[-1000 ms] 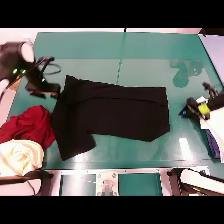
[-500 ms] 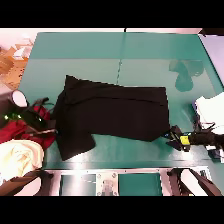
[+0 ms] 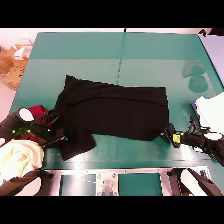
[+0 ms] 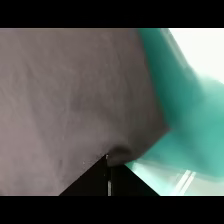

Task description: Fold the shirts.

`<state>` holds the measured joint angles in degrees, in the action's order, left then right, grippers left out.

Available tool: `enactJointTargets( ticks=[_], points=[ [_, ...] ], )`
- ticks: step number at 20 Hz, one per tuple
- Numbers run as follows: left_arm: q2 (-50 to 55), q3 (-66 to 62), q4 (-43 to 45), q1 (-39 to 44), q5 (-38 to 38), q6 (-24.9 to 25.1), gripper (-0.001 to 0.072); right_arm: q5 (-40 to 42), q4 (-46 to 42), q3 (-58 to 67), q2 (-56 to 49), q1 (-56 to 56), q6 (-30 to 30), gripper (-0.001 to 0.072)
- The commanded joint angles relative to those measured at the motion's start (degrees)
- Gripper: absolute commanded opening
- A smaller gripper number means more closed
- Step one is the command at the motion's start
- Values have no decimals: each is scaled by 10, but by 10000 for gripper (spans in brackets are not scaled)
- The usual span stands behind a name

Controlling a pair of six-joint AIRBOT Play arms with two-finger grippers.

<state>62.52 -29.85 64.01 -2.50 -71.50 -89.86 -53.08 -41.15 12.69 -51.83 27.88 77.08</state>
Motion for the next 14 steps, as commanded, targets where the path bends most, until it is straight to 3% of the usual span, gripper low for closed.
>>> enactJointTargets(
  ticks=[1, 7, 12, 13, 14],
  points=[
    [0, 6, -15, 0, 0, 16, 704, 10, -23, 37, -2, 14, 7, 15],
    [-1, 7, -23, 0, -12, 19, 704, -3, -94, 94, -2, 42, 42, 15],
    [-1, 45, -68, 0, 55, 20, 702, -3, -95, 94, -2, 42, 42, 15],
    [-1, 52, -76, 0, 65, 26, 688, -4, -94, 94, -2, 42, 42, 15],
    [-1, 53, -87, 0, 76, 32, 582, -6, -95, 94, -2, 42, 42, 15]
  ],
)
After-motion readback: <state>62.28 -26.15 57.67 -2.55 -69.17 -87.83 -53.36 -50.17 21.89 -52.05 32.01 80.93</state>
